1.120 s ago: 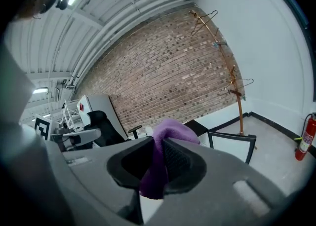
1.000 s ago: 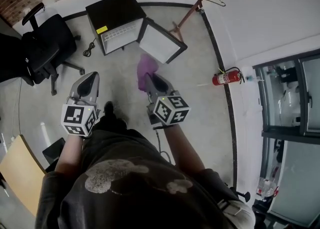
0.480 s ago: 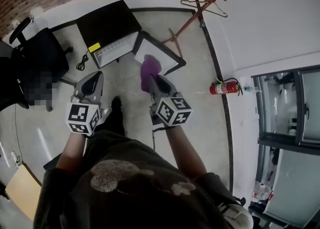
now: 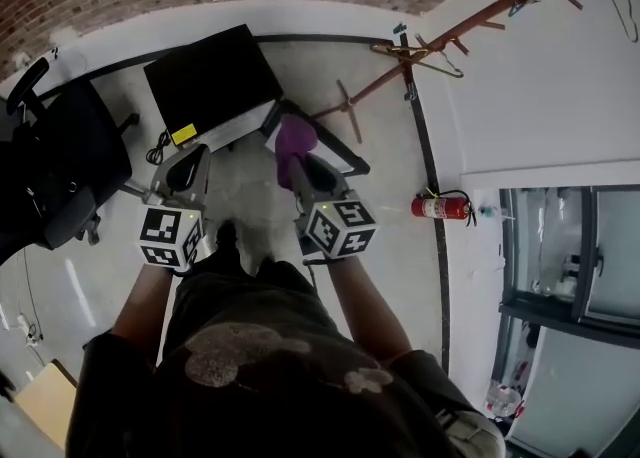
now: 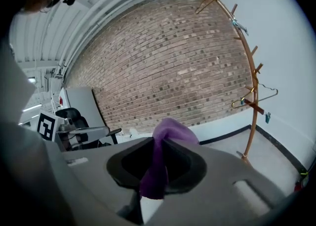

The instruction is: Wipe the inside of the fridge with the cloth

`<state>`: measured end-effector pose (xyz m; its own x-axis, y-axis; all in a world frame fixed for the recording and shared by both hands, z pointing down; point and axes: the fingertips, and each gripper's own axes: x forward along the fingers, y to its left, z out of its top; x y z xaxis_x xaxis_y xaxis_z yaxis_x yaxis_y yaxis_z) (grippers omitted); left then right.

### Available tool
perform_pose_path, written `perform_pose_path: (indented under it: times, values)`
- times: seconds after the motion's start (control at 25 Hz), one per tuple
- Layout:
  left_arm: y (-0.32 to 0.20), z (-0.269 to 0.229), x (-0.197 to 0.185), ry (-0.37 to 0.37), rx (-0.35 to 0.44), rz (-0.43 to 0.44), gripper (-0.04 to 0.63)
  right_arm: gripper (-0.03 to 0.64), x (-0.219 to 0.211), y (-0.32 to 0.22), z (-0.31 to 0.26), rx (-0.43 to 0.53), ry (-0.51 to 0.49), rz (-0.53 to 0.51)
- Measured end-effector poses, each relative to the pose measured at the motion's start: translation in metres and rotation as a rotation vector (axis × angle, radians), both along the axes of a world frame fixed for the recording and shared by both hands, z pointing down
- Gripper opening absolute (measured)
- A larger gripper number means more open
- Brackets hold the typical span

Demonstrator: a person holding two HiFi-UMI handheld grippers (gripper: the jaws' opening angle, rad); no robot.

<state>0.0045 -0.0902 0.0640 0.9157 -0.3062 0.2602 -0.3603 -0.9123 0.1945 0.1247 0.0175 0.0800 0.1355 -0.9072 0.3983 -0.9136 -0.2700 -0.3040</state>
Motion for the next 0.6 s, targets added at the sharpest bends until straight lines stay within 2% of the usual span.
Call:
perform_pose_path:
  times: [0.16,0.32,0.44,0.6]
  values:
    - [-0.008,0.006,0.006,-0.023,-0.012,-0.054,0.018,0.051,0.013,-0.017,0.012,-0.018,-0.021,-0.054]
    - [-0.01,0.014,0.015,-0.064,-0.014,-0.157,0.018,0.049,0.028,-0.036,0.024,-0.021,-0.042,-0.166]
    - [-0.013,0.02,0.018,-0.097,-0.016,-0.262,0.018,0.049,0.043,-0.05,0.036,-0.012,-0.047,-0.261]
    - [-0.021,0.03,0.007,-0.113,-0.023,-0.462,0.018,0.05,0.062,-0.066,0.065,-0.028,-0.084,-0.358]
